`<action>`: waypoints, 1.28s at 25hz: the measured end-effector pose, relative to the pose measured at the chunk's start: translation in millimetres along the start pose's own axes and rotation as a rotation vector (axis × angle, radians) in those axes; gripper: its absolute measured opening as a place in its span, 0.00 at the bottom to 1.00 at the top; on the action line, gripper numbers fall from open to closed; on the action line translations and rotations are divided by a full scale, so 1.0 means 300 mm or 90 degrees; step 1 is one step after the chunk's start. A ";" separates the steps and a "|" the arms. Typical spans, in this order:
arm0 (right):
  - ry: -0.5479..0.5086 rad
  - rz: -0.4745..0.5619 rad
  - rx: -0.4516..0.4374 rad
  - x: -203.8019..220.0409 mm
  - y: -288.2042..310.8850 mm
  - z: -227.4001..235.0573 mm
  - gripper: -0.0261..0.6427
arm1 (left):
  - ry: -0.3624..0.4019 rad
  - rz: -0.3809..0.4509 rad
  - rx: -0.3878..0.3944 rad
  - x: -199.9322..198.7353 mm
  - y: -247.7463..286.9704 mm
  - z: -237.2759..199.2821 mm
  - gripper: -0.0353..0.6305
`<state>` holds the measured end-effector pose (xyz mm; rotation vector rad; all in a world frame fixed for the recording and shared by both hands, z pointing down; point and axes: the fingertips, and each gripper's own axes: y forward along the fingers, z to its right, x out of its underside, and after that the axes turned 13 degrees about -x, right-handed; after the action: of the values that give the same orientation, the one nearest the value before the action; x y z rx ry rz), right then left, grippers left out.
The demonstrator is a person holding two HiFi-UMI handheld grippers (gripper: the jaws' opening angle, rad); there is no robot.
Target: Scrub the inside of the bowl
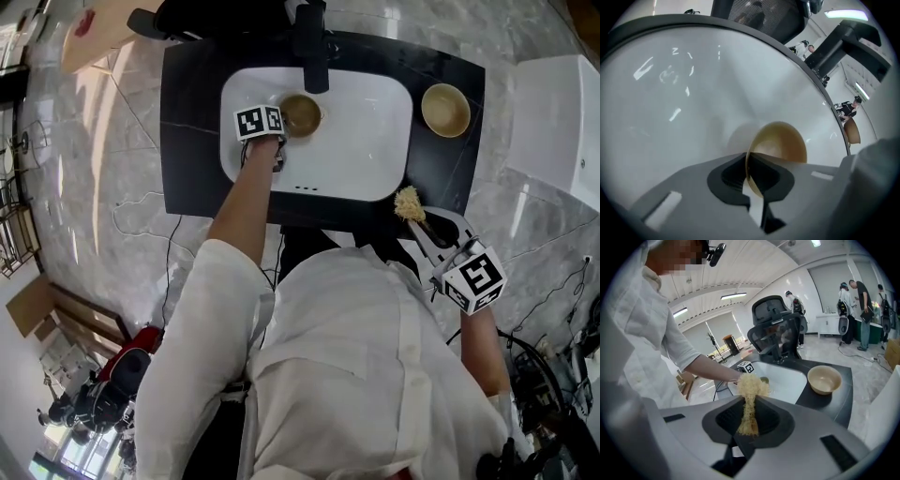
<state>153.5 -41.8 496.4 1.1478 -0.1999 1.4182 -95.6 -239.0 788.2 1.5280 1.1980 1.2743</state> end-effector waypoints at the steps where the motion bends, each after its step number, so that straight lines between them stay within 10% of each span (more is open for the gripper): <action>1: -0.004 -0.002 -0.004 -0.001 0.000 -0.003 0.11 | 0.005 0.001 -0.004 0.001 -0.016 0.001 0.07; 19: -0.219 -0.007 -0.033 -0.357 0.311 -0.214 0.11 | 0.152 0.245 -0.003 0.034 -0.846 0.205 0.07; 23: -0.291 -0.052 -0.009 -0.410 0.415 -0.296 0.11 | 0.163 0.294 0.006 0.034 -0.974 0.216 0.07; 32: -0.329 -0.139 0.131 -0.462 0.538 -0.280 0.11 | 0.347 0.377 -0.070 0.048 -1.045 0.218 0.07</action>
<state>-55.3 -113.4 436.2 1.6449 -0.2854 0.9453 -84.0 -151.6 480.1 1.5585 0.9871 2.2181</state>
